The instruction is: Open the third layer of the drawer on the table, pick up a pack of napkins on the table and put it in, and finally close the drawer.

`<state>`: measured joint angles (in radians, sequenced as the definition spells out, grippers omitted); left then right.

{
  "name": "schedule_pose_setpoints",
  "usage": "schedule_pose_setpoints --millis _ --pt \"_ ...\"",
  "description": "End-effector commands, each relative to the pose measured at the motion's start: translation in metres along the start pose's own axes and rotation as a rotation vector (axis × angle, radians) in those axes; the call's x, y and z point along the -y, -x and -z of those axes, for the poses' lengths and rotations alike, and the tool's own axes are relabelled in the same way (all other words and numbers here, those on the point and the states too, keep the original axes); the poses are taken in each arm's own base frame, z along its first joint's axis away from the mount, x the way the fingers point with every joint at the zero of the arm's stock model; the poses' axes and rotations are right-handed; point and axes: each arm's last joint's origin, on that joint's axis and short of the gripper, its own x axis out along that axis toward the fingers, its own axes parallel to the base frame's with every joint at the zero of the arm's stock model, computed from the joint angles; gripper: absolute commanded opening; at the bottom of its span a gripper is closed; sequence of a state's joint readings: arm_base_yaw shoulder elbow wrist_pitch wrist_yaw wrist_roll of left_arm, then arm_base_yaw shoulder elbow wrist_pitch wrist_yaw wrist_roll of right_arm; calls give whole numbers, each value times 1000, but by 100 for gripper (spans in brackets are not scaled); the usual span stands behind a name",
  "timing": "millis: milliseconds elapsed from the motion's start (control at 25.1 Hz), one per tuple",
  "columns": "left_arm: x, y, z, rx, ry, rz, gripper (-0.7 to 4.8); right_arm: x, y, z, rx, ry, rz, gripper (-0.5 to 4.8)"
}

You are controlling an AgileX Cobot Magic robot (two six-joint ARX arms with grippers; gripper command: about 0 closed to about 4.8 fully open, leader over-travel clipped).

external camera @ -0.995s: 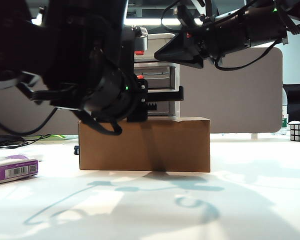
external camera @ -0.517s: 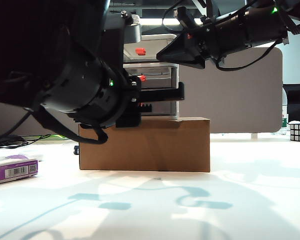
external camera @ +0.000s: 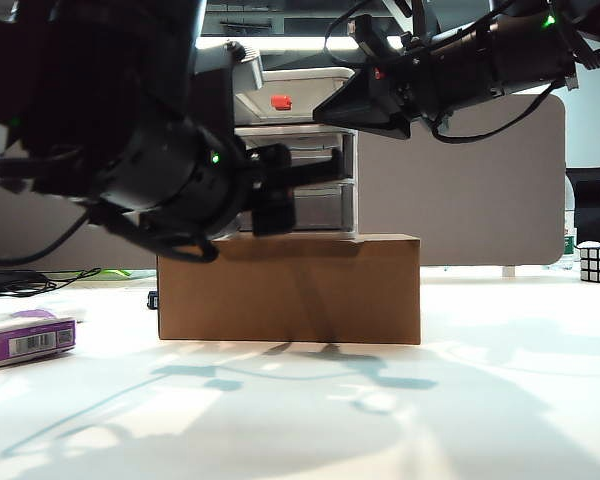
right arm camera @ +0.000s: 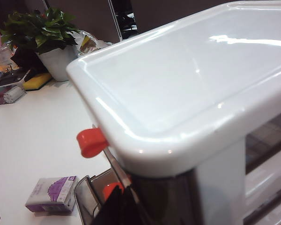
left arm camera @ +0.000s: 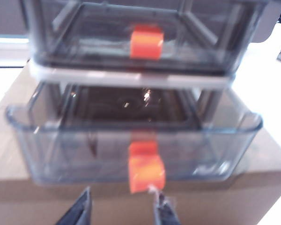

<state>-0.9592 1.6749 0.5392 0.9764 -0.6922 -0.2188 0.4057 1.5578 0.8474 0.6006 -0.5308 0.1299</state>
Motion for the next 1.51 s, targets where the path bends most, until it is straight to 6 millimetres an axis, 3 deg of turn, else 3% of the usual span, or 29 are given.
schedule_pose_setpoints --millis 40,677,1512 --pt "3 -2 -5 11 16 27 157 0 0 -3 15 8 9 -6" --pt "12 -12 -6 15 17 23 157 0 0 -2 8 4 9 -6" --pt "4 -21 -9 25 24 -9 151 0 0 -2 2 1 7 -6"
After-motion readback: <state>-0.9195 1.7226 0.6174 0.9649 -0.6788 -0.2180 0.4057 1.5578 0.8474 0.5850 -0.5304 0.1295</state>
